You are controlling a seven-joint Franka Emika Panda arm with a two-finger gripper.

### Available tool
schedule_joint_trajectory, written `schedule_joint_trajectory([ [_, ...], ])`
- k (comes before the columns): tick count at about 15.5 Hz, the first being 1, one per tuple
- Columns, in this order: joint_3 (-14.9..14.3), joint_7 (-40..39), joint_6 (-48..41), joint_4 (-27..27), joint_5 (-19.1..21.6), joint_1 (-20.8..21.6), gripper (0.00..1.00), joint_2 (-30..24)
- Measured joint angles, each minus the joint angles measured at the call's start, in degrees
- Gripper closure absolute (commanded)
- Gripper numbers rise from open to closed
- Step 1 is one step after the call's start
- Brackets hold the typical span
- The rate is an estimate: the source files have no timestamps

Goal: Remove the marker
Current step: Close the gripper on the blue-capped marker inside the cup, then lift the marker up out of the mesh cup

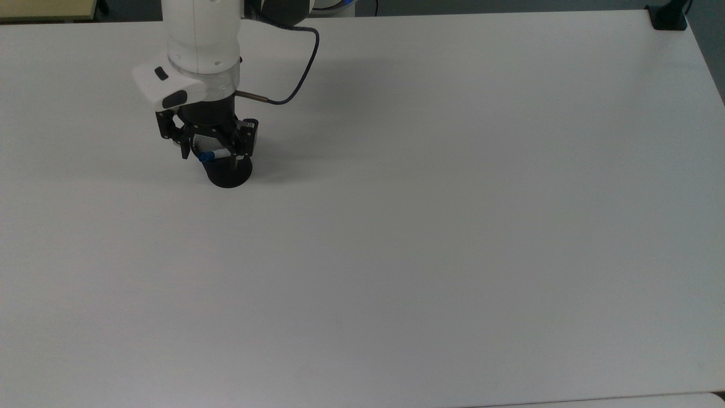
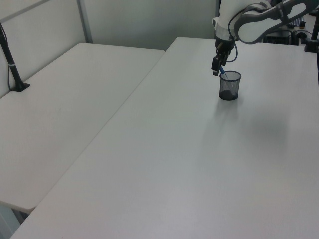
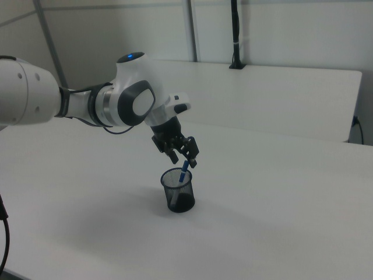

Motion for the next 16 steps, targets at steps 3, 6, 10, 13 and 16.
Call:
schedule_joint_trajectory([
  [3,-0.3,0.0,0.0,0.0,-0.3,0.0,0.71,0.4],
  [6,-0.5,0.1,0.1,0.1,-0.3,0.0,0.96,0.4],
  [10,-0.5,0.4,0.1,0.3,-0.3,-0.2,0.98,0.2],
  [13,-0.5,0.6,0.1,0.6,-0.3,-0.4,0.98,-0.8],
  [16,-0.5,1.4,0.1,1.0,-0.3,-0.5,0.98,-3.6],
])
